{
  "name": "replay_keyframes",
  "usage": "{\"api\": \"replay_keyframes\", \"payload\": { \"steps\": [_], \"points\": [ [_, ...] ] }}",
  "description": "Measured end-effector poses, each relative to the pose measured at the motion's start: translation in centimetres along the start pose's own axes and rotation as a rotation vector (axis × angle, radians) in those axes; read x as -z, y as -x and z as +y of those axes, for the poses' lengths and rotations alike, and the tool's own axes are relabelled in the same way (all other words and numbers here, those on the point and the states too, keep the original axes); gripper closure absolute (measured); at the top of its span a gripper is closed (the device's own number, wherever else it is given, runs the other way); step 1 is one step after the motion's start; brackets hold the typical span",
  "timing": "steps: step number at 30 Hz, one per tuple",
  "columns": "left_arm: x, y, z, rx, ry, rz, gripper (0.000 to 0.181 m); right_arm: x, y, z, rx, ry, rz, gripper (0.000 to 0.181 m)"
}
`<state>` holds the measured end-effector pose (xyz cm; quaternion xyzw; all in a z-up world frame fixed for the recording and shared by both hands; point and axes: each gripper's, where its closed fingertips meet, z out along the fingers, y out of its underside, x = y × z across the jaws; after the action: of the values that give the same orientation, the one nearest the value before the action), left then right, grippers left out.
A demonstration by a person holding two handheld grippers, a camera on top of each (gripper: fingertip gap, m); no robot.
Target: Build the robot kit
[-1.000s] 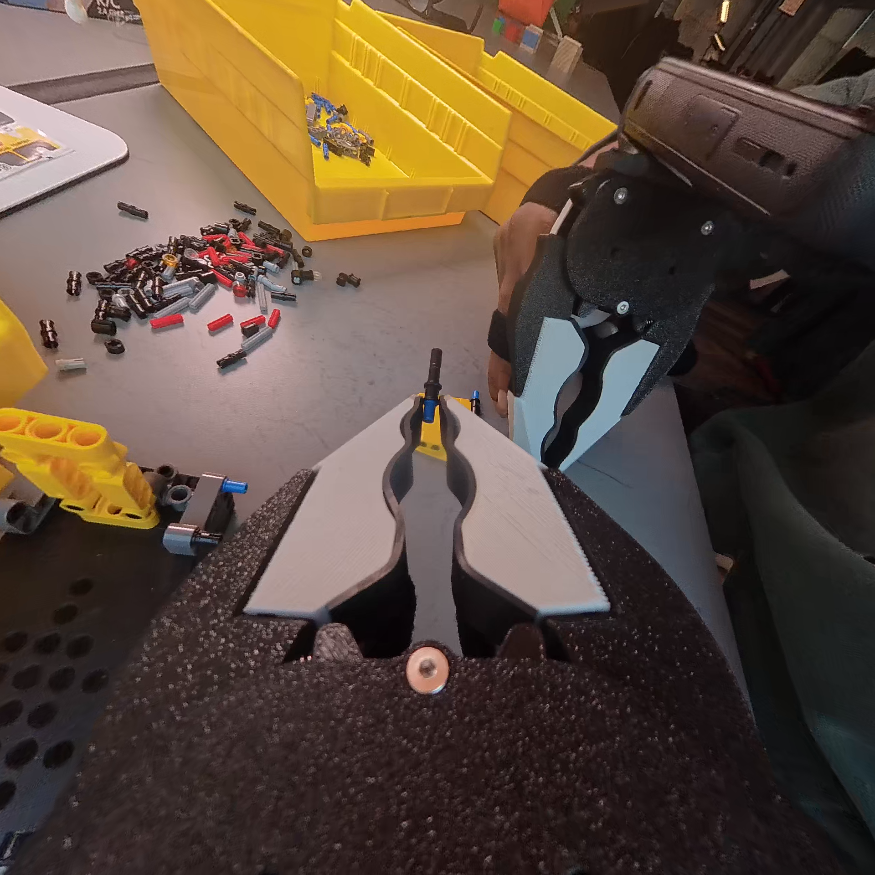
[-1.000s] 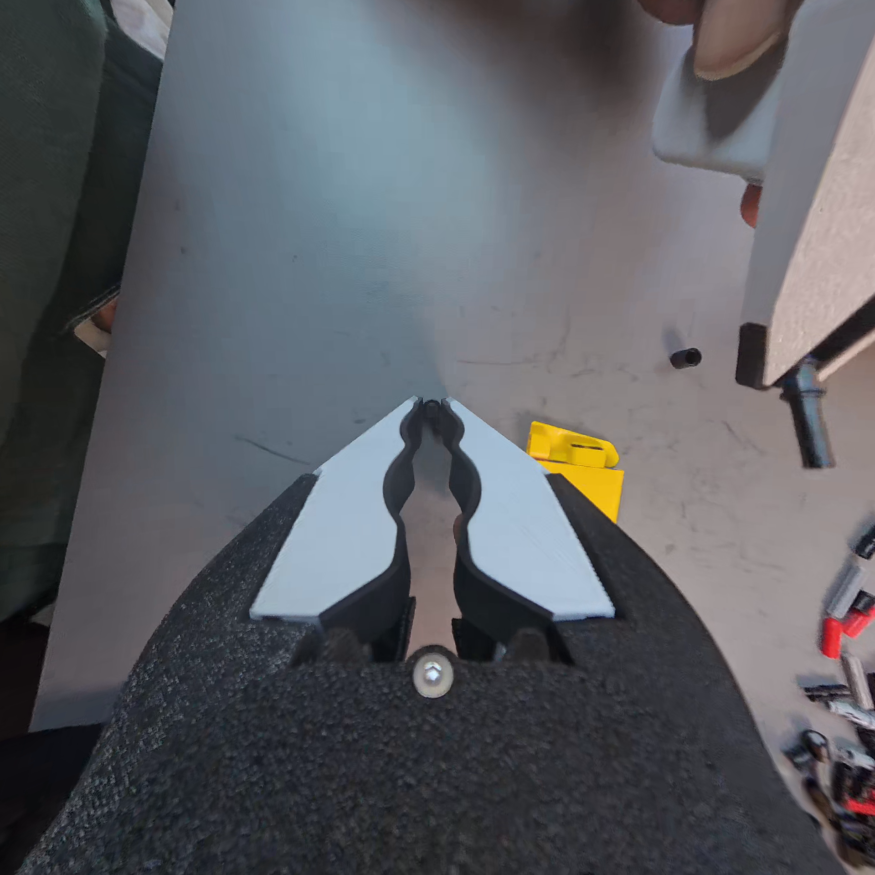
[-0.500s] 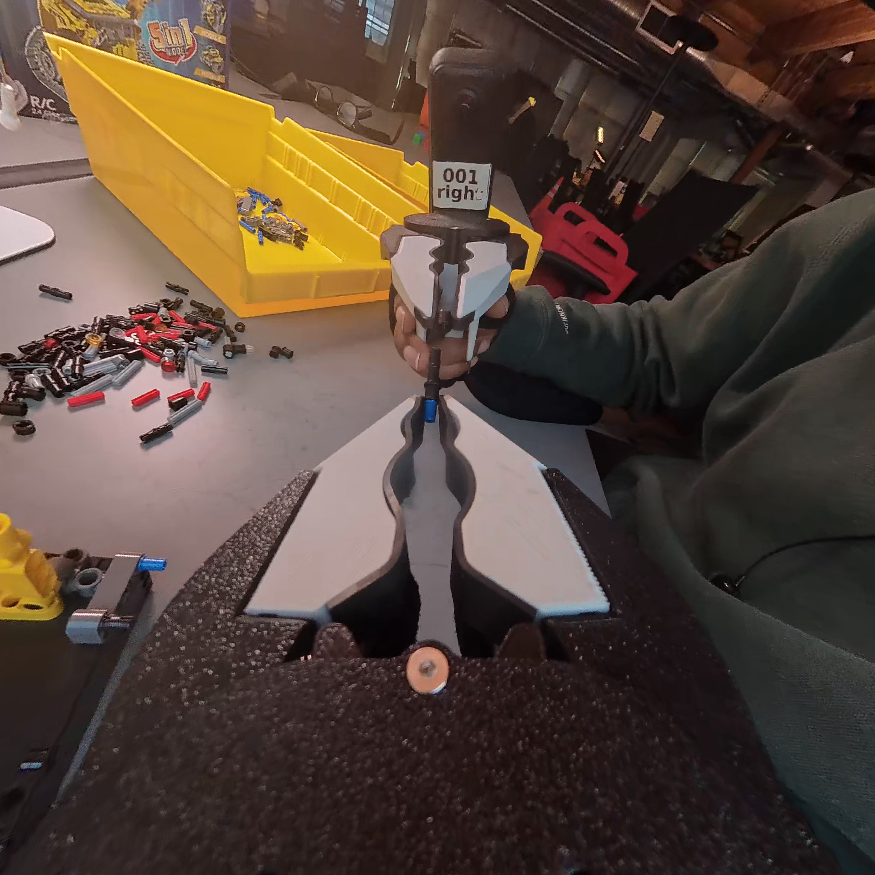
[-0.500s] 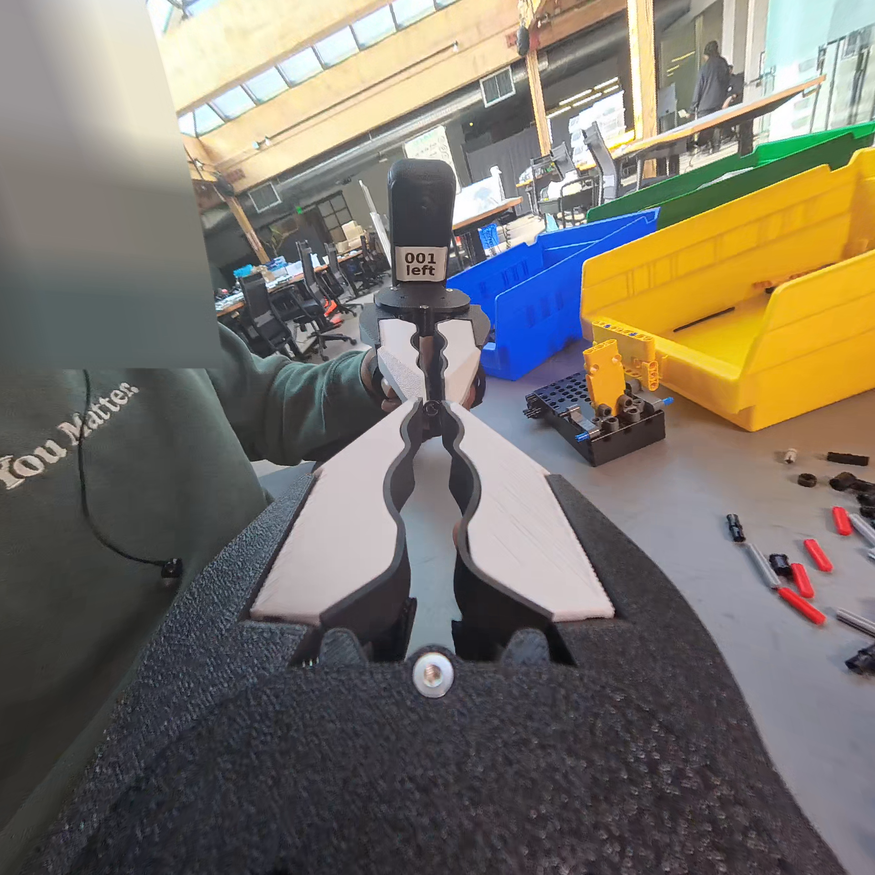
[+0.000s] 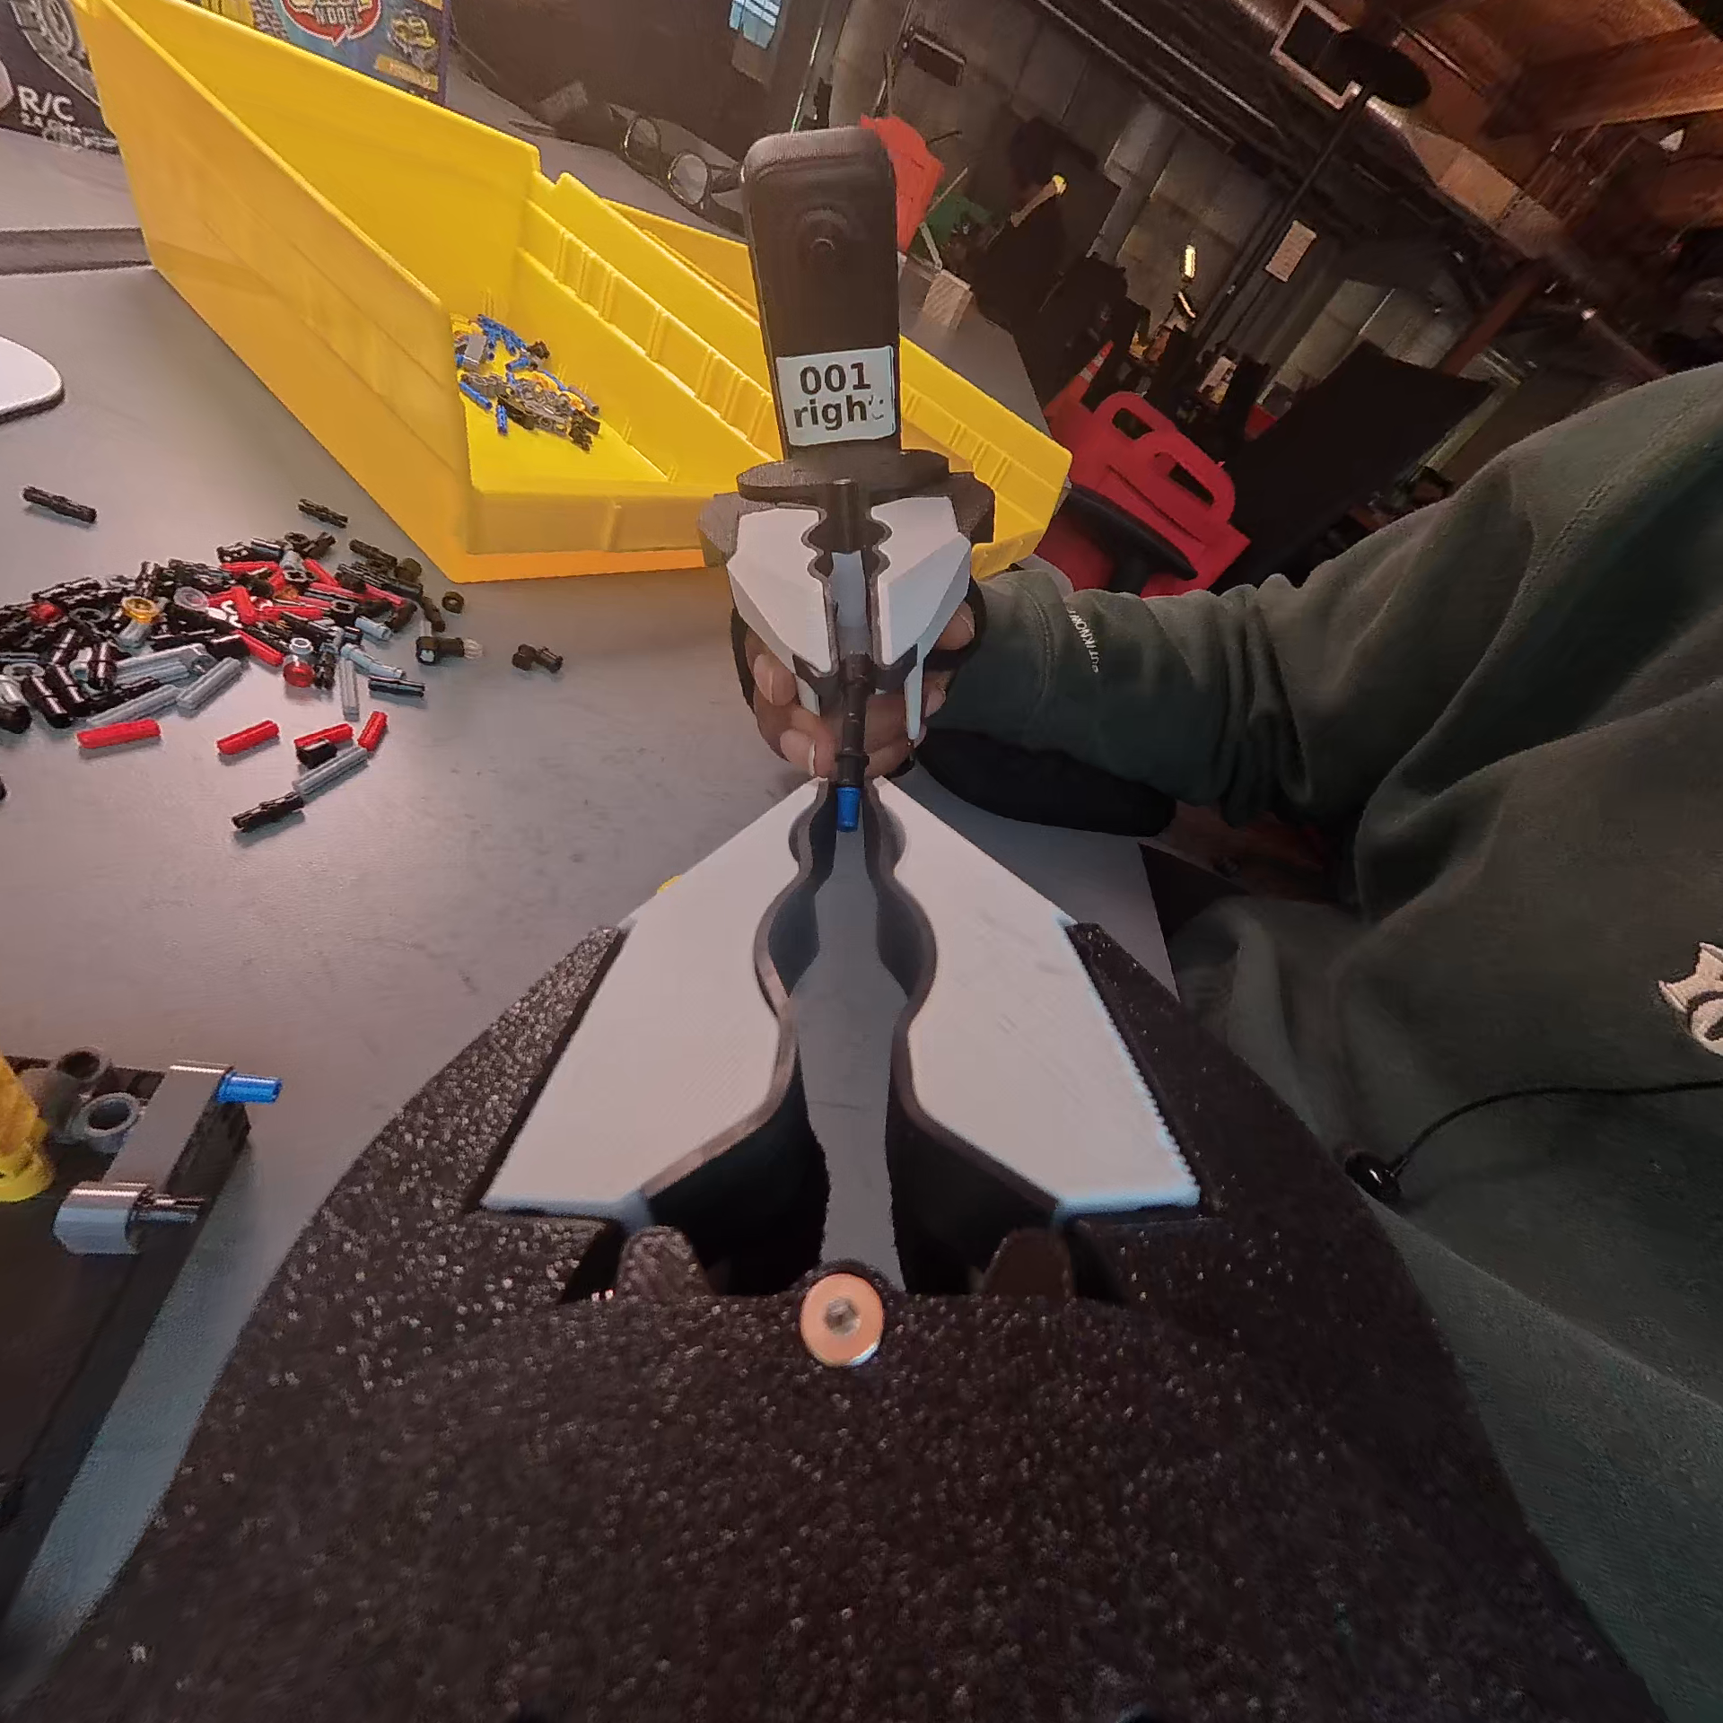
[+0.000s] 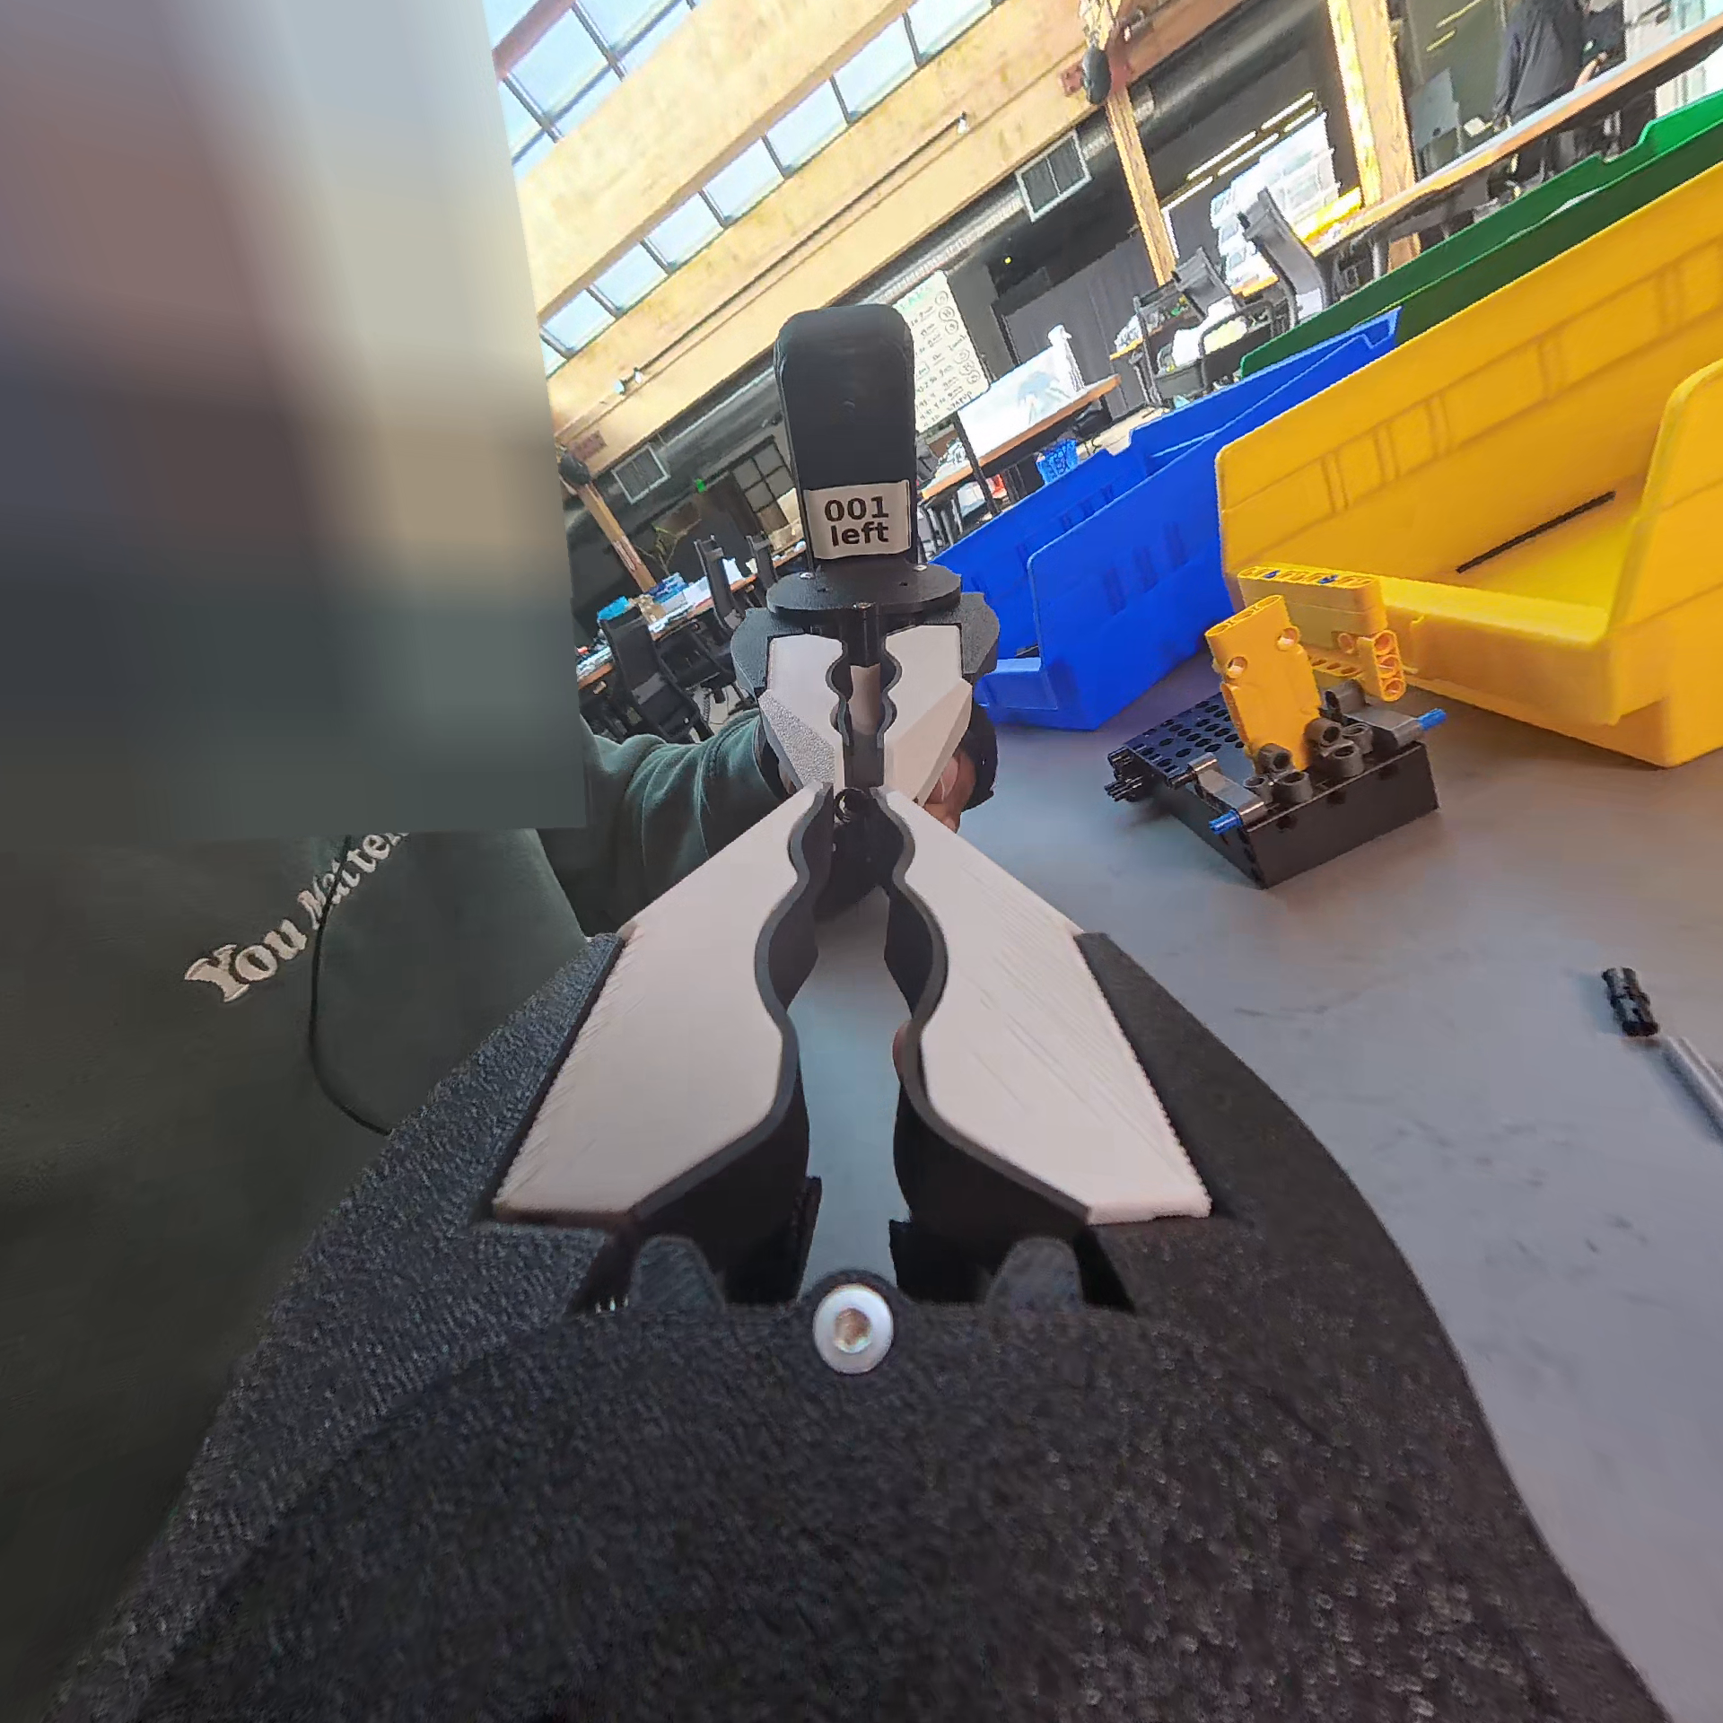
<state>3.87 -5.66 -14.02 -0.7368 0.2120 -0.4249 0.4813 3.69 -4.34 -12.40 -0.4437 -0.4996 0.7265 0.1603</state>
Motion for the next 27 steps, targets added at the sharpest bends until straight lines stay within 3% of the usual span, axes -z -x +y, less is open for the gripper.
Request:
{"api": "replay_keyframes", "payload": {
  "steps": [17,27],
  "points": [
    [-0.5,0.0,1.5,0.060,0.072,0.019,0.178,0.3,-0.2,1.8,0.069,0.130,0.043,0.175],
    [-1.6,-0.3,4.1,-0.024,0.218,0.003,0.179,1.1,0.0,4.6,0.166,0.348,0.055,0.175]
  ]
}}
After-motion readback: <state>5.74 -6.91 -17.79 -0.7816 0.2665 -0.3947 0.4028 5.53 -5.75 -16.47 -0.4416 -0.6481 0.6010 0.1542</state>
